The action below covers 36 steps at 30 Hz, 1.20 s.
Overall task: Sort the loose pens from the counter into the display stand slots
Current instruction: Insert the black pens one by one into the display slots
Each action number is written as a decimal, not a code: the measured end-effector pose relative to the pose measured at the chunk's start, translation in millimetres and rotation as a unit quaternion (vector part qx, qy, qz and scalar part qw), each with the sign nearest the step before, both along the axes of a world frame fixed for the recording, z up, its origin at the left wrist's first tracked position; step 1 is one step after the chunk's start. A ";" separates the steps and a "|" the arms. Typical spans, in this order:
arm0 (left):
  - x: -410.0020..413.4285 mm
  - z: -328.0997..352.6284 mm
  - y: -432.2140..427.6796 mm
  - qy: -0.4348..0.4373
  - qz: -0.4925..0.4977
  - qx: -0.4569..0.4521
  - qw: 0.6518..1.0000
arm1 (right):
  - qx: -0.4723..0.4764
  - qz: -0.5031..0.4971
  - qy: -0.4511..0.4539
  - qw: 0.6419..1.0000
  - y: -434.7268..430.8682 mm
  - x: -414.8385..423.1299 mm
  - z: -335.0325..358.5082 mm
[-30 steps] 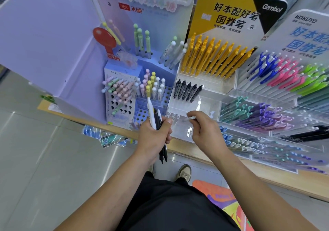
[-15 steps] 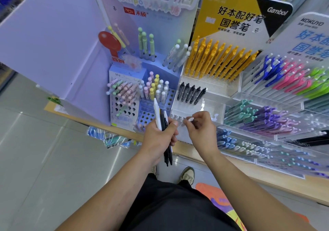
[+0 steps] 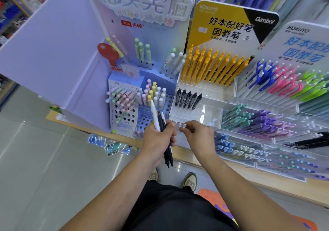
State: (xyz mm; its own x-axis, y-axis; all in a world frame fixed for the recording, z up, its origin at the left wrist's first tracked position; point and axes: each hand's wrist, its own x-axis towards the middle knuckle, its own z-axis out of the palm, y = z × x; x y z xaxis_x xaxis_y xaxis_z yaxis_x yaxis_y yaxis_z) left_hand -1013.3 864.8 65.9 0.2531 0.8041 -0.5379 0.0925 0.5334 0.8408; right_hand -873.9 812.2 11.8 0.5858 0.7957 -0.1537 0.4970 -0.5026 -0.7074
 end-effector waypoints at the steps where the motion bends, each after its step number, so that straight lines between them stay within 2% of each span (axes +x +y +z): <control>1: 1.3 0.7 -0.4 0.000 -0.002 -0.001 1.000 | -0.001 0.003 -0.002 1.000 0.1 0.6 0.6; 5: 5.1 4.2 -0.5 -0.005 -0.022 0.004 1.000 | -0.007 0.022 -0.007 1.000 -6.4 1.8 13.2; 7: 8.1 5.8 0.9 -0.014 -0.030 0.008 0.999 | -0.003 0.008 0.024 1.000 -15.2 4.0 26.8; 10: 16.3 11.2 1.9 -0.039 -0.039 0.008 0.998 | 0.014 0.010 0.163 0.986 -28.1 5.7 54.9; 13: 29.1 18.6 -0.2 -0.072 -0.030 0.004 0.997 | 0.026 0.017 0.397 0.917 -40.2 8.0 85.7; 14: 32.8 21.1 -1.4 -0.083 -0.025 0.003 0.996 | 0.020 0.025 0.441 0.897 -43.8 9.4 92.1; 15: 36.2 23.3 -2.1 -0.095 -0.019 0.000 0.995 | 0.009 0.037 0.452 0.891 -46.9 10.7 95.4; 18: 42.7 28.7 -2.8 -0.133 -0.001 -0.022 0.991 | -0.003 0.036 0.425 0.904 -50.9 10.8 98.3; 24: 47.8 30.6 -5.3 -0.191 0.025 -0.076 0.978 | 0.036 -0.072 0.451 0.889 -55.8 7.7 97.7; 26: 47.3 27.7 -7.2 -0.170 0.018 -0.071 0.983 | 0.034 -0.097 0.441 0.891 -57.0 6.1 97.0; 30: 40.8 15.2 -9.0 -0.044 0.006 0.002 0.999 | 0.032 -0.110 0.389 0.914 -59.5 11.2 94.5; 34: 28.7 11.6 -5.5 -0.019 0.022 0.027 0.999 | 0.042 -0.093 0.276 0.956 -62.2 26.5 96.0; 36: 24.1 8.1 -1.9 -0.004 0.028 0.042 0.999 | 0.069 -0.096 0.239 0.964 -63.9 37.6 99.9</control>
